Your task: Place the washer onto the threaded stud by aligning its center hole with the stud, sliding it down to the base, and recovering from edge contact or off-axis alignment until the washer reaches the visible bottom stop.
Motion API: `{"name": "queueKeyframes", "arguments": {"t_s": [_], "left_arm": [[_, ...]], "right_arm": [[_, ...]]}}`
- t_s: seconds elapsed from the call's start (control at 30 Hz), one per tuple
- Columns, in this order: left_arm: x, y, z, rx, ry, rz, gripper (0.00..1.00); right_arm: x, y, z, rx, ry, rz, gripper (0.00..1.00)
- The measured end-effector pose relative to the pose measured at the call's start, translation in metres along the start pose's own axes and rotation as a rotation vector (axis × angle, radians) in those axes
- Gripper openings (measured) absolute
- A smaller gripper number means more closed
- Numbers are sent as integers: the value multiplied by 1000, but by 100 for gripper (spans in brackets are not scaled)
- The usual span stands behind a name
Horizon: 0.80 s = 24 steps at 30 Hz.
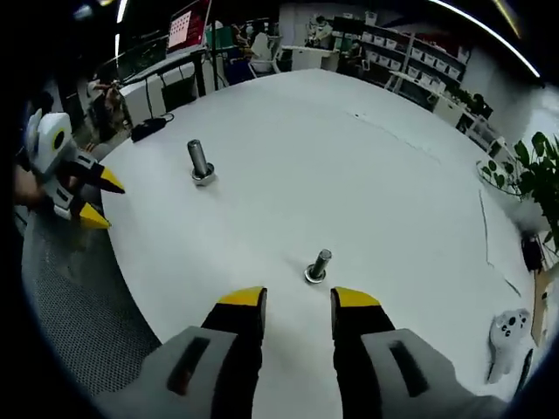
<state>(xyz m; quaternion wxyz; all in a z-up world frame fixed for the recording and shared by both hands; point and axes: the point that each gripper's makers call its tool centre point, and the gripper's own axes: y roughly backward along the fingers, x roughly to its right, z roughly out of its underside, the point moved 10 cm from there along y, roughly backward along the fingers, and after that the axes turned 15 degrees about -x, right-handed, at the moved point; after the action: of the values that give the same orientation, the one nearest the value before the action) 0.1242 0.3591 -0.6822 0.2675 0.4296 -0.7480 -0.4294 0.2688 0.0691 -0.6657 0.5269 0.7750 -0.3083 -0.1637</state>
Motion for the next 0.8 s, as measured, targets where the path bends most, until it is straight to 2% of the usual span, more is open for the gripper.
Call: {"name": "queueKeyframes", "arguments": {"t_s": [0.07,0.13,0.33,0.63,0.8], "left_arm": [[-1,1,0,8,4,-6,33],[-1,2,-1,14,11,-7,33],[-2,1,-1,14,18,-20,34],[-5,4,-2,34,38,-43,34],[-7,4,-1,29,45,-61,36]], "right_arm": [[-1,2,6,10,-38,-5,30],[-2,5,11,53,-83,-18,30],[-8,13,27,82,-136,-29,36],[-26,25,34,192,-204,-45,46],[-38,25,34,234,-193,-60,48]]}}
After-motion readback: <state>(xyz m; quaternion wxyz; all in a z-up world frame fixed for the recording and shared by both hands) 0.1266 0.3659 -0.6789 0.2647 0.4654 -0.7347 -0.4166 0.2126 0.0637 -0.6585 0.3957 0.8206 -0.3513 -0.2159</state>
